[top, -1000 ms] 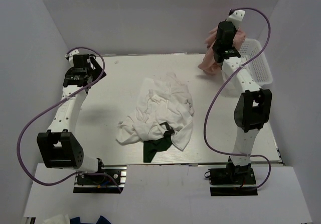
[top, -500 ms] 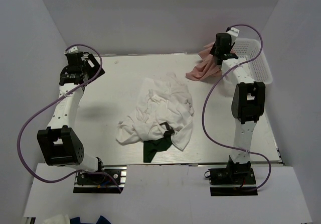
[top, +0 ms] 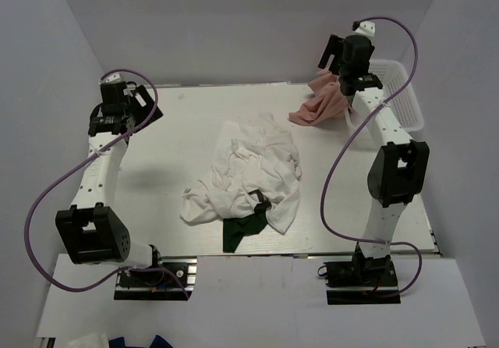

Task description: Fold and stack the t-shirts

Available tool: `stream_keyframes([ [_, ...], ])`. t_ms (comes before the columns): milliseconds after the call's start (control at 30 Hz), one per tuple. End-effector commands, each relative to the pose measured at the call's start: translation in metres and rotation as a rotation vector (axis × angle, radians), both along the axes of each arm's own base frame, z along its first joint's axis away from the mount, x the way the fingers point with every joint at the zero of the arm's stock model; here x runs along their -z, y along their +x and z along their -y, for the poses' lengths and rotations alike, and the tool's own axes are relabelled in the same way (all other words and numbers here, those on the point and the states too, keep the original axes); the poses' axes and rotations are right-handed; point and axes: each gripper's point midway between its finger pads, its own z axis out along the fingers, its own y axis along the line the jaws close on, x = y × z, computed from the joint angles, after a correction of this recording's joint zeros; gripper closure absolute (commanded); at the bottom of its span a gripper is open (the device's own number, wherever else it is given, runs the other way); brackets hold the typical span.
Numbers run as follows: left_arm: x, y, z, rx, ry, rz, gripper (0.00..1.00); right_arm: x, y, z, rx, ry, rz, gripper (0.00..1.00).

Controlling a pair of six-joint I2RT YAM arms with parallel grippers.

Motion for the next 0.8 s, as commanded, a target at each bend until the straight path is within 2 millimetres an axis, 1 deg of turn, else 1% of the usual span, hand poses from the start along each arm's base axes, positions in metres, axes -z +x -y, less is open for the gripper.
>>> stream_keyframes([
  [0,-0.044,-0.015,0.002,0.019,0.006,0.092,0.00,-0.049,-0.019,-0.016,-0.094,-0.046,0.071,0.10],
  [33,-0.049,-0.017,0.007,0.038,-0.006,0.105,0.00,-0.055,-0.024,-0.019,-0.099,-0.054,0.075,0.10],
  [67,-0.046,-0.019,0.008,0.045,-0.012,0.093,0.00,-0.061,-0.030,-0.022,-0.112,-0.065,0.078,0.10],
  [100,-0.051,-0.022,0.013,0.058,-0.035,0.098,0.00,-0.059,-0.034,-0.027,-0.135,-0.098,0.062,0.10],
  [133,-0.051,-0.022,0.015,0.068,-0.042,0.099,0.00,-0.063,-0.039,-0.028,-0.143,-0.110,0.063,0.10],
  [167,-0.054,-0.026,0.018,0.069,-0.059,0.100,0.00,-0.064,-0.047,-0.031,-0.163,-0.144,0.045,0.10],
  [200,-0.054,-0.026,0.022,0.087,-0.071,0.101,0.00,-0.062,-0.050,-0.030,-0.146,-0.175,0.034,0.10],
  [233,-0.059,-0.028,0.025,0.091,-0.086,0.114,0.00,-0.063,-0.053,-0.025,-0.127,-0.195,0.028,0.10],
  [267,-0.061,-0.032,0.027,0.094,-0.101,0.121,0.00,-0.051,-0.057,-0.024,-0.121,-0.214,-0.024,0.10],
  [300,-0.063,-0.035,0.031,0.111,-0.112,0.122,0.00,-0.055,-0.056,-0.015,-0.079,-0.245,-0.029,0.10],
  [333,-0.064,-0.039,0.033,0.119,-0.116,0.126,0.00,-0.042,-0.053,-0.012,-0.067,-0.281,-0.063,0.10],
  [367,-0.060,-0.040,0.033,0.112,-0.126,0.118,0.00,-0.030,-0.057,-0.005,-0.029,-0.324,-0.115,0.10],
  [400,-0.062,-0.043,0.034,0.112,-0.126,0.119,0.00,-0.048,-0.056,0.008,0.053,-0.339,-0.095,0.10],
  [433,-0.062,-0.043,0.034,0.112,-0.126,0.119,0.00,-0.016,-0.049,0.012,0.071,-0.370,-0.191,0.10],
  [467,-0.062,-0.043,0.034,0.107,-0.134,0.119,0.00,-0.020,-0.050,0.028,0.125,-0.383,-0.219,0.10],
  [500,-0.060,-0.044,0.034,0.106,-0.135,0.109,0.00,-0.021,-0.050,0.034,0.152,-0.375,-0.234,0.10],
  [533,-0.063,-0.046,0.034,0.107,-0.134,0.118,0.00,0.003,-0.039,0.033,0.135,-0.391,-0.278,0.10],
  [567,-0.063,-0.046,0.035,0.102,-0.142,0.118,0.00,0.011,-0.035,0.044,0.146,-0.389,-0.298,0.10],
  [600,-0.063,-0.046,0.035,0.102,-0.142,0.118,0.00,0.017,-0.033,0.045,0.136,-0.382,-0.313,0.10],
  [633,-0.063,-0.046,0.035,0.102,-0.142,0.118,0.00,0.039,-0.019,0.039,0.073,-0.347,-0.341,0.10],
  [667,-0.063,-0.046,0.035,0.097,-0.149,0.118,0.00,0.045,-0.015,0.043,0.073,-0.328,-0.349,0.10],
  [700,-0.063,-0.046,0.035,0.097,-0.149,0.118,0.00,0.066,-0.006,0.042,0.064,-0.318,-0.375,0.10],
  [733,-0.063,-0.046,0.035,0.097,-0.149,0.118,0.00,0.074,-0.002,0.034,0.041,-0.266,-0.379,0.10],
  [767,-0.063,-0.046,0.033,0.089,-0.144,0.118,0.00,0.079,0.002,0.046,0.057,-0.248,-0.383,0.10],
])
